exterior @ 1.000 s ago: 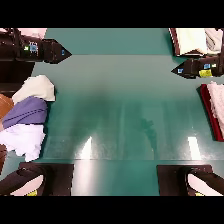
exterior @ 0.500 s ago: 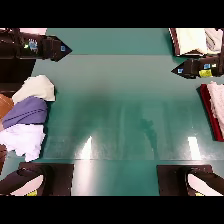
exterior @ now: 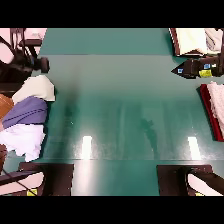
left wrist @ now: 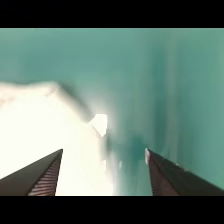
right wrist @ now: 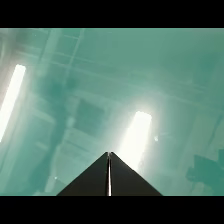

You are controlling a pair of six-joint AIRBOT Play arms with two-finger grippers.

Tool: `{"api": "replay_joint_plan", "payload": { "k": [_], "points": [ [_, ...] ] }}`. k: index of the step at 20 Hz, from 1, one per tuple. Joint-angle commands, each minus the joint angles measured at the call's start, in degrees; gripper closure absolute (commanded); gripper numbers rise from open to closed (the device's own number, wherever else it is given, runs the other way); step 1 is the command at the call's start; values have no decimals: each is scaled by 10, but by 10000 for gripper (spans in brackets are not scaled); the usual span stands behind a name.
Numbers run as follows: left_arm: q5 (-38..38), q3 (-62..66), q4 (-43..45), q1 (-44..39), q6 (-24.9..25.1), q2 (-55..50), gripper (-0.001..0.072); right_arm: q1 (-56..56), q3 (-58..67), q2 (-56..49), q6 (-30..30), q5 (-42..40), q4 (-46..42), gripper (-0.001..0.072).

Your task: Fold the shirts.

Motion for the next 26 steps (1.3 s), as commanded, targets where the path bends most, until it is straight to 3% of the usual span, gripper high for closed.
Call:
{"api": "replay_joint_plan", "payload": {
  "k": [1,6,7,9,10,15,19,23,26],
  "points": [
    [11,-32,25,55,-16,-81,83,1,0,0,0,-2,0,692],
    [13,-31,25,71,-15,-128,85,1,0,-1,0,-4,0,693],
    [11,-27,25,71,-16,-128,136,1,0,-1,0,-8,0,693],
    [-10,-6,25,71,-14,-127,642,1,0,-1,0,-16,0,693],
    [-22,6,25,71,-14,-122,668,1,0,-1,0,-17,0,693],
    [-36,101,4,70,-1,5,678,1,57,-1,0,-15,1,693],
    [-91,202,-94,45,87,139,679,1,153,-1,0,-17,0,693],
    [-144,247,-107,-69,106,198,679,1,219,-1,0,-15,0,693],
    [-202,245,-107,-179,111,182,679,1,246,-1,0,-9,0,693]
  ]
}}
